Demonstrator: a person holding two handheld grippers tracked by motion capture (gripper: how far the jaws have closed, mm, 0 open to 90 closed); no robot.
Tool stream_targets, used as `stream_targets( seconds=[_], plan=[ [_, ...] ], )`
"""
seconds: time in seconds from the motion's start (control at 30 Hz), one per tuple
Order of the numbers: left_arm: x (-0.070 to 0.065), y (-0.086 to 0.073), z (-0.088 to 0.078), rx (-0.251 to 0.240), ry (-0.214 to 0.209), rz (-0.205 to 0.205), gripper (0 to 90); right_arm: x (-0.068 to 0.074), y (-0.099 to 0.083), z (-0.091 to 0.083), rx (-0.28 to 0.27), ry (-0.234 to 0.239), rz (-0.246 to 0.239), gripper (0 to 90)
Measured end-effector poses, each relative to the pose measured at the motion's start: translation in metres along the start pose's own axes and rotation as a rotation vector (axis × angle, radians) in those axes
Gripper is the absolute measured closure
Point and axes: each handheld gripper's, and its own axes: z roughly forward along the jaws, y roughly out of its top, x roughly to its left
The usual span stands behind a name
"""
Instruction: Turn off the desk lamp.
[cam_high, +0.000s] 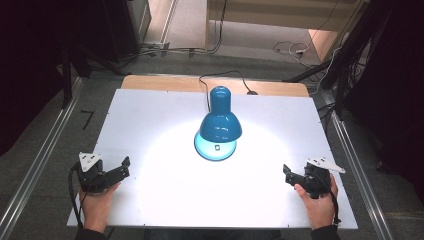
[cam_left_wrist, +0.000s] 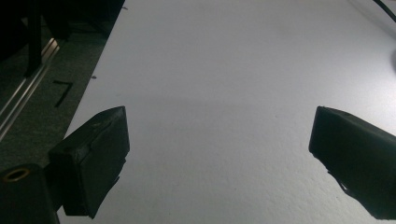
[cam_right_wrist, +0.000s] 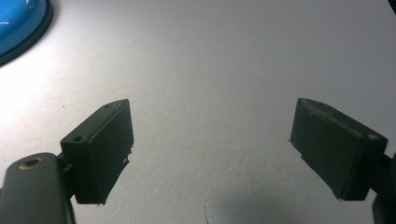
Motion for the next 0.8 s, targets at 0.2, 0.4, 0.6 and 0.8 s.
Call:
stream_targets(
  seconds=[0.2, 0.4, 0.6, 0.8],
  plan=[
    [0.001, 0.000, 0.000, 0.001, 0.000, -0.003, 5.5, 0.006, 0.002, 0.003, 0.002, 0.009, -0.014, 11.8],
    [0.001, 0.000, 0.000, 0.002, 0.002, -0.002, 5.5, 0.014, 0.004, 0.006, 0.001, 0.019, -0.033, 11.8],
    [0.001, 0.000, 0.001, 0.005, 0.005, 0.000, 5.5, 0.018, 0.005, 0.008, 0.001, 0.021, -0.038, 11.9],
    [0.001, 0.000, 0.000, 0.005, 0.004, 0.000, 5.5, 0.027, 0.008, 0.012, 0.005, 0.034, -0.058, 11.9]
  ],
)
